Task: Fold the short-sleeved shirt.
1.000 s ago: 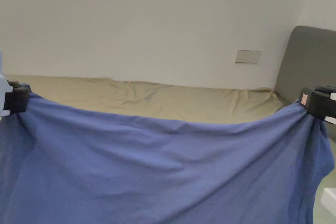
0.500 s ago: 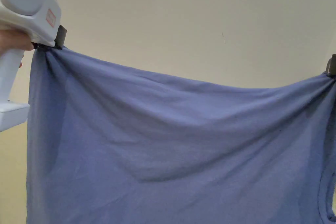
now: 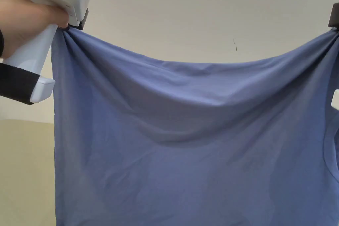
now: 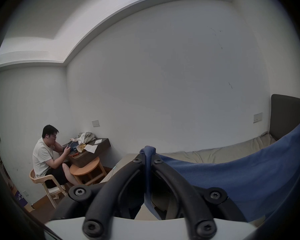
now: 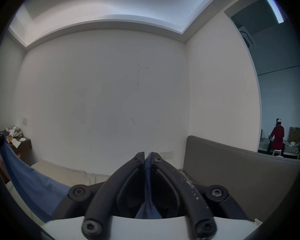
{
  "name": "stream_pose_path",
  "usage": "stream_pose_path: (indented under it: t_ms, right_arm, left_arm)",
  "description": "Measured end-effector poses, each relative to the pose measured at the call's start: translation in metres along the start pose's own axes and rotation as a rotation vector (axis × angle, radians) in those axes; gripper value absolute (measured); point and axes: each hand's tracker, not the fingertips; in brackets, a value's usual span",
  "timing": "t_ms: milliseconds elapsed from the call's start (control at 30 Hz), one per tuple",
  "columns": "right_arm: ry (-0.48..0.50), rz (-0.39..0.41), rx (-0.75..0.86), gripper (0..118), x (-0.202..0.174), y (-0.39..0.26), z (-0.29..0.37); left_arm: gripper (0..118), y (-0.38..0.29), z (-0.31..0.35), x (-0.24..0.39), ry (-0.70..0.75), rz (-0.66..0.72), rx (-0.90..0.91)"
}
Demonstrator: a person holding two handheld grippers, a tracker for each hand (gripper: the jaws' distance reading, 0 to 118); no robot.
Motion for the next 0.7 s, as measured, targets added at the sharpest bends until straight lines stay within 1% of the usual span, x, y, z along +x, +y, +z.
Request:
stream_pose_path:
  t_ms: [133, 233, 300, 367, 467, 600, 700]
  right_arm:
    - [-0.016, -0.05, 0.014, 8, -0.003, -0.002, -0.021]
    - [-0.011, -0.06, -0.006, 8, -0.004, -0.022, -0.033]
    - [0.018, -0.057, -0.029, 8, -0.005, -0.045, -0.037]
    - [0.048, -0.044, -0.088, 8, -0.005, -0.076, -0.041]
    - [0.092, -0.057, -0.185, 8, -0.002, -0.125, -0.042]
    - [0.123, -0.072, -0.306, 8, 0.007, -0.188, -0.034]
    - [0.148, -0.071, -0.399, 8, 0.02, -0.244, -0.005]
  left_arm:
    - [5, -0.002, -0.027, 0.016, 0.021, 0.013, -0.002]
    - [5, -0.021, -0.044, 0.028, 0.004, 0.022, -0.036]
    - [5, -0.041, -0.053, 0.034, -0.019, 0.029, -0.078]
    - [5, -0.067, -0.061, 0.04, -0.038, 0.024, -0.139]
    - [5, -0.11, -0.068, 0.047, -0.07, 0.024, -0.229]
    - [5, -0.172, -0.06, 0.051, -0.115, 0.029, -0.338]
    - [5, -0.223, -0.039, 0.049, -0.163, 0.015, -0.415]
